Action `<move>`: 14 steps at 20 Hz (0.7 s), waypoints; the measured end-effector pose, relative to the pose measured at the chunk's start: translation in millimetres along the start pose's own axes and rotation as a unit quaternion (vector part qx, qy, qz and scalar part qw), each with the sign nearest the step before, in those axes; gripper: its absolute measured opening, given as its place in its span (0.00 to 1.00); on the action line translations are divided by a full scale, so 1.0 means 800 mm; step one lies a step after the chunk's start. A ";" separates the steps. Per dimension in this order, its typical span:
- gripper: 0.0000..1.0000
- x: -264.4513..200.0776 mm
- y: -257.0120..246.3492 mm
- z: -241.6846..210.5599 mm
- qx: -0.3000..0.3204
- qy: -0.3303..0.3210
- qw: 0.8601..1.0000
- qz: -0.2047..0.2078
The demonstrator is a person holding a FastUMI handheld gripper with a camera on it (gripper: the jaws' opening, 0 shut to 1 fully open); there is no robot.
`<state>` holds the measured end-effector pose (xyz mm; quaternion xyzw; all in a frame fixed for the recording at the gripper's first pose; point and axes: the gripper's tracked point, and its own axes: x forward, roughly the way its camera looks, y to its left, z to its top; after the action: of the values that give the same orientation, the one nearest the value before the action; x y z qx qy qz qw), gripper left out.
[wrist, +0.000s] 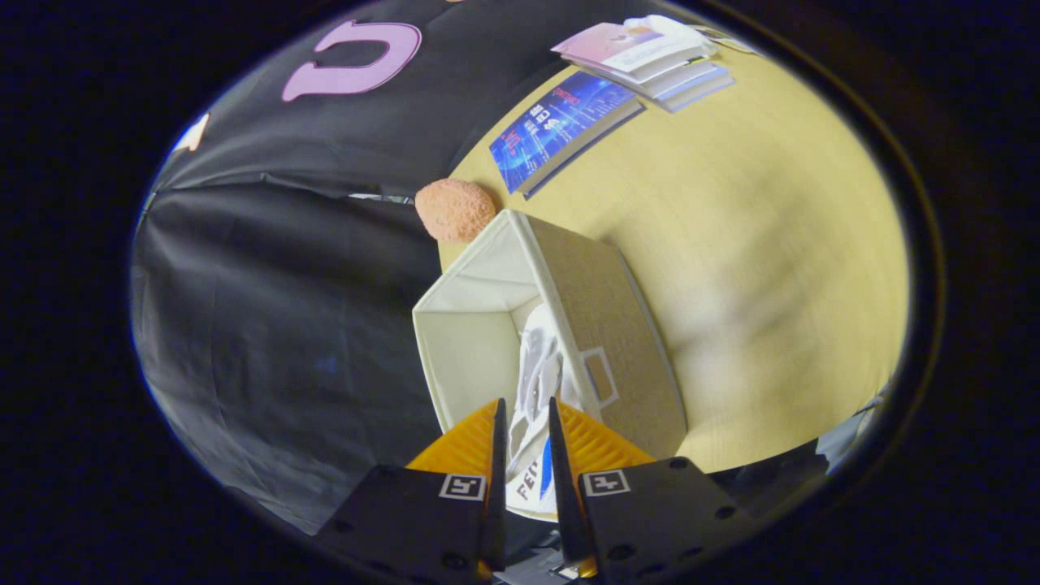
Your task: Open the storage box then place both shoes into the box .Put the left shoe in first, then the right shoe, with the right side of both shoes facing outward in a uniform manner.
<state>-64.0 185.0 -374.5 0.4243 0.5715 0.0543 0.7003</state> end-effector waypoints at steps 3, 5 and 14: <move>0.29 -0.010 -0.003 0.017 -0.001 -0.015 1.000 0.002; 0.29 -0.017 -0.008 0.032 0.003 -0.027 1.000 0.002; 0.29 -0.119 -0.011 0.149 -0.103 -0.203 0.973 -0.029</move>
<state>0.8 62.6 -309.9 0.3352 0.4211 0.0053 0.8428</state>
